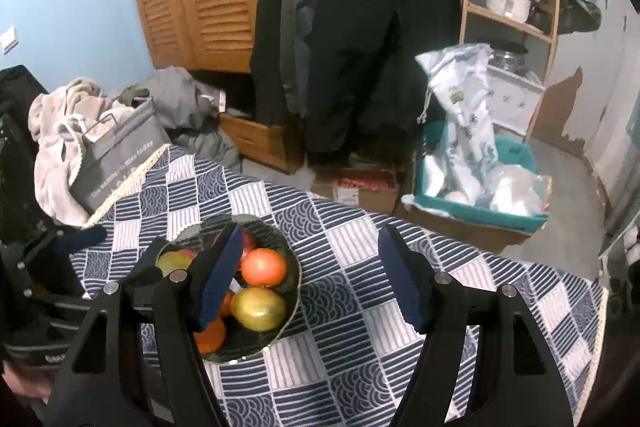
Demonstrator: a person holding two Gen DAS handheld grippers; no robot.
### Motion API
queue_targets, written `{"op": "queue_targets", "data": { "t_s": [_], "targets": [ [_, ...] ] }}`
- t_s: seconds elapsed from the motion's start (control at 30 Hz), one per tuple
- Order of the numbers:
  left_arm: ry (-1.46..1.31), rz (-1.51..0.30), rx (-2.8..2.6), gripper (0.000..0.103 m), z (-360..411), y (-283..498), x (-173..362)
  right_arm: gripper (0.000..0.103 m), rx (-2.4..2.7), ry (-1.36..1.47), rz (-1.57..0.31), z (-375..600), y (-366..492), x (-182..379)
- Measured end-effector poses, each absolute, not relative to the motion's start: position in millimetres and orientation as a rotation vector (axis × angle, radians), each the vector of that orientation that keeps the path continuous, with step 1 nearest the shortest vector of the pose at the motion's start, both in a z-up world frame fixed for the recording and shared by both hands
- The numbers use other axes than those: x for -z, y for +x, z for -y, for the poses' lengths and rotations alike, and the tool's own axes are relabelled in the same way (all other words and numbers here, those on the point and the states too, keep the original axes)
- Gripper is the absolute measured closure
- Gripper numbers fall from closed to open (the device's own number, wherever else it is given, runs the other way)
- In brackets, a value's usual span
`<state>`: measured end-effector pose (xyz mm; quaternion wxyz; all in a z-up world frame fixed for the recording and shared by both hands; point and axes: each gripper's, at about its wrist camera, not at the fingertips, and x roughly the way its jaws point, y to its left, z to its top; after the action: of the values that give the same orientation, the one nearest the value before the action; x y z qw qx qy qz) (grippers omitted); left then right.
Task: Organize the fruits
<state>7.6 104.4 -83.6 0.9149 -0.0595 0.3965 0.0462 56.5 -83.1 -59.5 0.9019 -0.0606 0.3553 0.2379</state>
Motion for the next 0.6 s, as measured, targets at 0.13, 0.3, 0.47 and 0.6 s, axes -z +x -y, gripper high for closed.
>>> {"op": "queue_targets", "data": {
  "t_s": [0.13,0.3,0.47,0.6],
  "targets": [
    [-0.124,-0.779,-0.096,0.005,-100,1,67,0.028,-0.456,-0.160,-0.692,90,43,48],
    [-0.087,-0.732,-0.098,0.001,-89,-4,46,0.027,-0.449,-0.169,-0.655,101,30,34],
    [-0.074,-0.698,-0.086,0.001,-80,-10,30,0.026,-0.438,-0.143,-0.634,113,23,22],
    [-0.048,-0.674,-0.079,0.001,-72,-13,20,0.023,-0.423,-0.123,-0.624,121,20,13]
  ]
}}
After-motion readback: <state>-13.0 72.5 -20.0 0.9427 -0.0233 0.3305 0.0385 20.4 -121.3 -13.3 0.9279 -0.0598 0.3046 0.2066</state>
